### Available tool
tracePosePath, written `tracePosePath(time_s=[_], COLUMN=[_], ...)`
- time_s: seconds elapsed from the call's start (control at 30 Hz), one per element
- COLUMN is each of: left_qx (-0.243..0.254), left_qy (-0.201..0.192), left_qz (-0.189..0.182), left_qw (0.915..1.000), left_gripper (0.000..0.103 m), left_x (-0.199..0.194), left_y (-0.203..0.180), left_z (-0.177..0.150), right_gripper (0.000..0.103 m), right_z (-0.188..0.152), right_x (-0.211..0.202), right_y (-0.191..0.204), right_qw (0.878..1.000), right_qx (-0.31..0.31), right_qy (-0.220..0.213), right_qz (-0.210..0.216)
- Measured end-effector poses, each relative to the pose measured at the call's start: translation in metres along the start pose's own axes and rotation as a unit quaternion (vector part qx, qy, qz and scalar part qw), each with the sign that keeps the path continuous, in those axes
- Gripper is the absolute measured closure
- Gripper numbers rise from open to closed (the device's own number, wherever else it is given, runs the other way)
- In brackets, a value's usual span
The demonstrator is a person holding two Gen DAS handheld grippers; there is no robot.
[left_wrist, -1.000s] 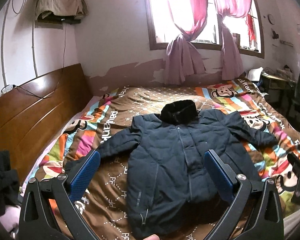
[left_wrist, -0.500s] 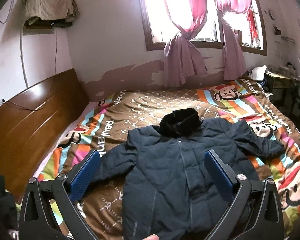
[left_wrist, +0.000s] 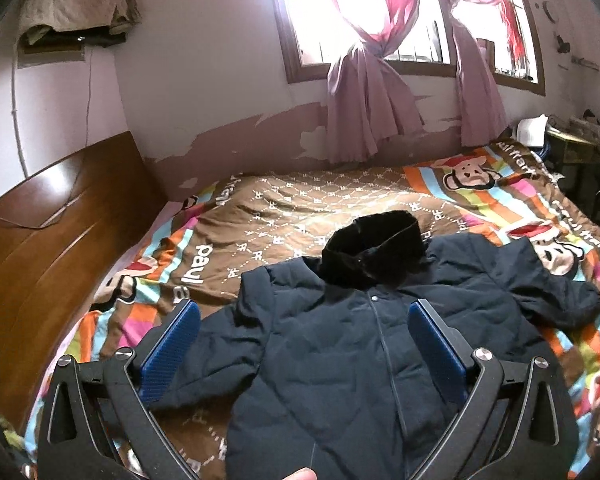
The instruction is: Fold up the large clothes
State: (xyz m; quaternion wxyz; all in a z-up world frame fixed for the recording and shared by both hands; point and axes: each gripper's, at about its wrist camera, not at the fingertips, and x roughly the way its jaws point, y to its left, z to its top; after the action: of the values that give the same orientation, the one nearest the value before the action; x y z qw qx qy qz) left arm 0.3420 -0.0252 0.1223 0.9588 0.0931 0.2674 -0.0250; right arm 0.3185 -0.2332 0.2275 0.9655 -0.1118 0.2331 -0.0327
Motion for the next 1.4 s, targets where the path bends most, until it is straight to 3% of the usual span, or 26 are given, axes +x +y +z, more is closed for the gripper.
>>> tracePosePath(time_s=[0.2,0.47,0.63,0.93,1.03,1.17,1.27,1.4], left_qx=[-0.008,0.007,0.046,0.064,0.073,0.084,0.093,0.1], left_qy=[0.011,0.067,0.078,0.117,0.13,0.133,0.136,0.147], left_qz=[-0.042,-0.073,-0.072,-0.077,-0.074,-0.076,-0.071,-0.066], left_qw=[0.999,0.9951,0.9933,0.9881,0.9861,0.9846,0.9838,0.9818], left_gripper=[0.001,0.001,0.001,0.001,0.001,0.001,0.001,0.001], left_x=[0.066,0.13,0.156,0.198,0.203,0.202,0.205,0.214], left_y=[-0.017,-0.064,-0.104,-0.16,-0.175,-0.189,-0.196,-0.2], left_z=[-0.011,-0.03,-0.045,-0.051,-0.053,-0.059,-0.064,-0.073], right_gripper=[0.0,0.0,0.0,0.0,0.0,0.0,0.0,0.0], right_z=[-0.04,-0.124,-0.163,-0.206,-0.218,-0.248,-0.271,-0.295], right_x=[0.074,0.147,0.176,0.203,0.197,0.196,0.198,0.197], right_y=[-0.012,-0.037,-0.057,-0.089,-0.115,-0.163,-0.189,-0.212], right_qw=[0.999,0.991,0.984,0.977,0.974,0.941,0.92,0.894], right_qx=[0.044,0.053,0.072,0.088,0.15,0.277,0.323,0.385], right_qy=[0.018,0.112,0.146,0.175,0.156,0.183,0.215,0.226], right_qz=[-0.009,-0.052,-0.074,-0.085,-0.073,-0.062,-0.057,-0.042])
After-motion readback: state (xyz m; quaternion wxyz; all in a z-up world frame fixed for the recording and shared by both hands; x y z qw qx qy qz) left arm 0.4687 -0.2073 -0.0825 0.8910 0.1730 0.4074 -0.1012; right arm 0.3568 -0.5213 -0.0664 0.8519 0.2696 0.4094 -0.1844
